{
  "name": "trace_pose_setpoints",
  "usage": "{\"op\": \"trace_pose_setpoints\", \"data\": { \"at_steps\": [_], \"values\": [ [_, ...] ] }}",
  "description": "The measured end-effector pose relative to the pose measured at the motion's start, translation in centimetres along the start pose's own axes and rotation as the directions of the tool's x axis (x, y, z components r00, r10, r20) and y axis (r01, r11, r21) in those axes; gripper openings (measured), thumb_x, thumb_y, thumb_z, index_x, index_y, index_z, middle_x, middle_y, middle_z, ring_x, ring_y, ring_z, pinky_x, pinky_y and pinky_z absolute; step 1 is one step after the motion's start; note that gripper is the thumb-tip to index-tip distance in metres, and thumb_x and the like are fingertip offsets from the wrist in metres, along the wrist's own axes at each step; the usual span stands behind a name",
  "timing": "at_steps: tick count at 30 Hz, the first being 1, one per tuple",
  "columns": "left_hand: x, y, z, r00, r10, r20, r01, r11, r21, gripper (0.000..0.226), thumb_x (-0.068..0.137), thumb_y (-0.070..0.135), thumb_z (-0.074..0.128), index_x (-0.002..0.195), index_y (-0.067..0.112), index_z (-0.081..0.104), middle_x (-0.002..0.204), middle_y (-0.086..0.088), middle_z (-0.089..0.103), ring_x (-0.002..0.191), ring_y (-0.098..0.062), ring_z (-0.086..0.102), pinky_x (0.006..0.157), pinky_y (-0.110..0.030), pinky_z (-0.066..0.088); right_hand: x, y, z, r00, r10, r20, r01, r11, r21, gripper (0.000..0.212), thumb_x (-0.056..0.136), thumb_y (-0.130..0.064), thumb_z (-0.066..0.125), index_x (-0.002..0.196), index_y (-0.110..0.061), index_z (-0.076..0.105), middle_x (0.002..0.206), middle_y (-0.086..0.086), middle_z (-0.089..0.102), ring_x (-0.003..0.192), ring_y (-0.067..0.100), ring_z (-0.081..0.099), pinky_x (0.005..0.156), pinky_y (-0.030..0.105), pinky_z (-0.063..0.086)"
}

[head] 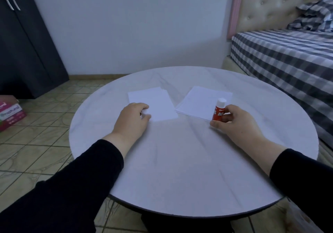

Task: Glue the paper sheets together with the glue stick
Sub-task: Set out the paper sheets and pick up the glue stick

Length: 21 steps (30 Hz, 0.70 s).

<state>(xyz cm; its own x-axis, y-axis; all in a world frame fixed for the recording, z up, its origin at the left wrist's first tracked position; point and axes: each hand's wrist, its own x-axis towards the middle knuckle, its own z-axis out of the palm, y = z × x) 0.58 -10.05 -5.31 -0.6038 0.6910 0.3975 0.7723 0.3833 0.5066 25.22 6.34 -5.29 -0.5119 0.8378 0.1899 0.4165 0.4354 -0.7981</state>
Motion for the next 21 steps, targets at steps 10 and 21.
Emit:
{"op": "trace_pose_setpoints", "data": {
  "at_steps": [10, 21],
  "values": [
    [0.1, -4.0, -1.8, 0.964, -0.252, -0.081, 0.255, 0.966, 0.038, 0.042, 0.091, 0.018, 0.049, 0.133, 0.015, 0.052, 0.131, -0.007, 0.055, 0.119, -0.027, 0.051, 0.097, -0.038, 0.043, -1.3, -2.5, 2.9, 0.993, -0.052, 0.108, 0.055, 0.998, -0.028, 0.028, 0.075, -0.031, 0.079, 0.095, -0.025, 0.06, 0.086, -0.011, 0.068, 0.077, 0.004, 0.059, 0.061, 0.021, 0.038],
    [-0.3, -2.3, -1.7, 0.96, -0.263, -0.094, 0.276, 0.946, 0.168, 0.052, 0.09, 0.022, 0.056, 0.138, 0.012, 0.04, 0.137, -0.011, 0.044, 0.126, -0.033, 0.039, 0.097, -0.042, 0.037, -1.6, -2.5, 2.8, 0.991, -0.041, 0.125, 0.04, 0.999, 0.011, 0.03, 0.075, -0.031, 0.08, 0.098, -0.029, 0.061, 0.089, -0.013, 0.068, 0.075, -0.001, 0.059, 0.061, 0.019, 0.038]
  ]
}}
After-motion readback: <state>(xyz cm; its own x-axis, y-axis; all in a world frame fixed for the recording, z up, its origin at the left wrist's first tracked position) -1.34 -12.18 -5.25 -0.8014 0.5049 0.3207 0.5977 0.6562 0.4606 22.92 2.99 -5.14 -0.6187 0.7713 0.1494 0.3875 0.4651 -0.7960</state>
